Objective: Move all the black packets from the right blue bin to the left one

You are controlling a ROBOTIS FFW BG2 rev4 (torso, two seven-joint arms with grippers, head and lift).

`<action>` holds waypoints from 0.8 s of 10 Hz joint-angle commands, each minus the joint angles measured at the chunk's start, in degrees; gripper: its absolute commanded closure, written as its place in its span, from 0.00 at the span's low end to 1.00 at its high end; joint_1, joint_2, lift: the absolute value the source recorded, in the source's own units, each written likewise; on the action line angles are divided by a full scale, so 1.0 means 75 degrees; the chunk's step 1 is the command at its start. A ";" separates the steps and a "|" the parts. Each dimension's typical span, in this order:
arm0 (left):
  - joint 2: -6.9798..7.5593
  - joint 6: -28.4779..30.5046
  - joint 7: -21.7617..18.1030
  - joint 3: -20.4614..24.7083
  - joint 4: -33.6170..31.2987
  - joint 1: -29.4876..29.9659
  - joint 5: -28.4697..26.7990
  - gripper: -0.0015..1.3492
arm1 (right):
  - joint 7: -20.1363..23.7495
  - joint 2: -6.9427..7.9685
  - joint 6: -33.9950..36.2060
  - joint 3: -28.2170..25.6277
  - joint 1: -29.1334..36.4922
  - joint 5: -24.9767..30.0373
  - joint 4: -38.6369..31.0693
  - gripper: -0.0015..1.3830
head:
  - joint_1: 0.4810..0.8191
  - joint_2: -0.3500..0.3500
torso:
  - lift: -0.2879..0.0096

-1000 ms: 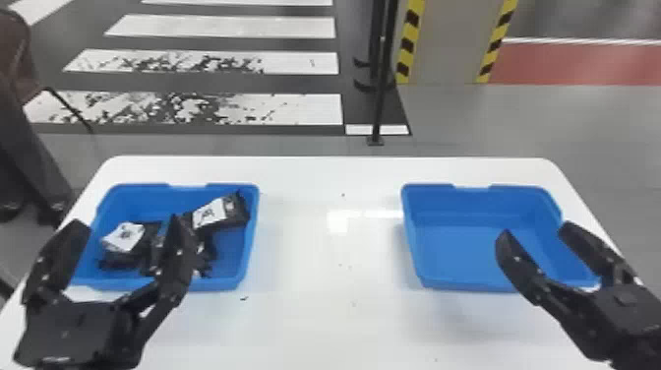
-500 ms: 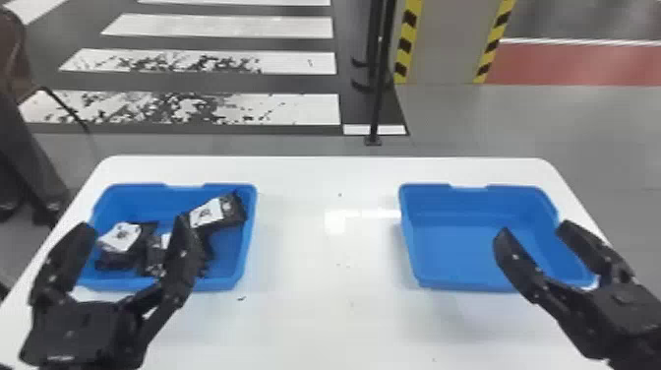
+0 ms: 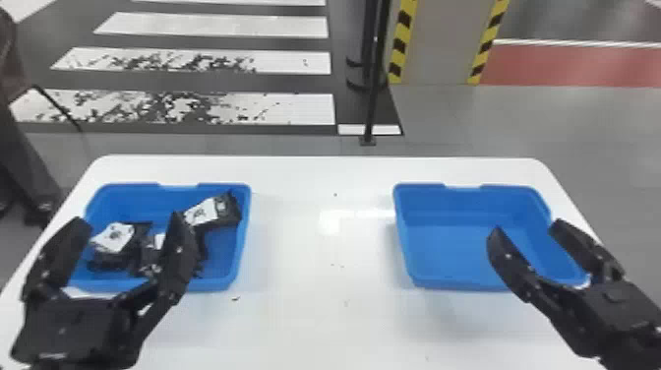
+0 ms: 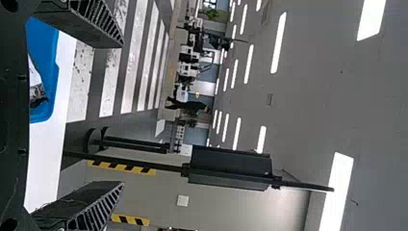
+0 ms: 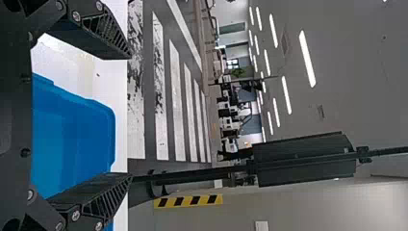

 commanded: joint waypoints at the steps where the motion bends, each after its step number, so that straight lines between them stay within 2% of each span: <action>1: -0.0012 -0.0061 0.0000 0.0027 0.0001 -0.0005 -0.0035 0.01 | -0.0012 0.0000 0.0000 0.0003 -0.0012 0.0036 0.0000 0.12 | 0.63 0.45 | 0.50; 4: -0.0047 -0.0080 0.0000 0.0058 0.0001 -0.0005 -0.0066 0.01 | -0.0305 -0.0035 0.0094 0.0140 0.0120 0.0173 -0.0281 0.12 | 0.63 0.45 | 0.50; 8: -0.0047 -0.0117 0.0000 0.0058 0.0020 -0.0024 -0.0081 0.01 | -0.0305 -0.0059 0.0094 0.0171 0.0101 0.0173 -0.0225 0.12 | 0.63 0.47 | 0.50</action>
